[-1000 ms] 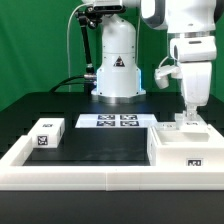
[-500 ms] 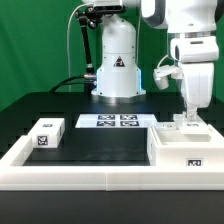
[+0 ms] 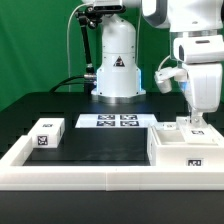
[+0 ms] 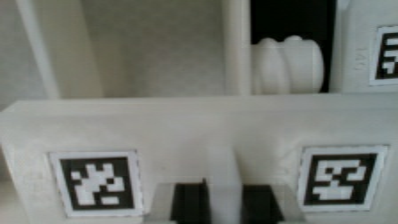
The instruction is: Assemble cabinet
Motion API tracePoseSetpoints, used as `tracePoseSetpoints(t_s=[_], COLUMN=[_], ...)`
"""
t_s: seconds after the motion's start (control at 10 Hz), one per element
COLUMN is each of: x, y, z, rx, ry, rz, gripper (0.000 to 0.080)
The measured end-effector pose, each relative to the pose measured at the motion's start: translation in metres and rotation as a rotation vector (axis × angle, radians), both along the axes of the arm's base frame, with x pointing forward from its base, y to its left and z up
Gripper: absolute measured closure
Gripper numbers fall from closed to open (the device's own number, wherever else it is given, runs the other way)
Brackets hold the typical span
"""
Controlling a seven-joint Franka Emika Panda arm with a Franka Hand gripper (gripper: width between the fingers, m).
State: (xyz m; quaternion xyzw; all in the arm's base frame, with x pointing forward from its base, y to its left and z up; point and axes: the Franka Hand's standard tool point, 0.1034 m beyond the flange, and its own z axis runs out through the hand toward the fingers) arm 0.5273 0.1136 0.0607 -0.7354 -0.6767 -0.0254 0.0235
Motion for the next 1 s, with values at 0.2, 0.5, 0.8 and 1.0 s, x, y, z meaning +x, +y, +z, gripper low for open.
tracePoseSetpoints(t_s=[0.2, 0.5, 0.8, 1.0], x=[0.0, 0.015, 0.034, 0.048], y=[0.0, -0.001, -0.001, -0.002], z=[0.0, 0.0, 0.0, -0.001], rx=[0.0, 0.006, 0.011, 0.011], ry=[0.0, -0.011, -0.013, -0.008], rz=[0.0, 0.028, 0.04, 0.051], gripper=[0.0729, 0.0729, 0.0729, 0.0729])
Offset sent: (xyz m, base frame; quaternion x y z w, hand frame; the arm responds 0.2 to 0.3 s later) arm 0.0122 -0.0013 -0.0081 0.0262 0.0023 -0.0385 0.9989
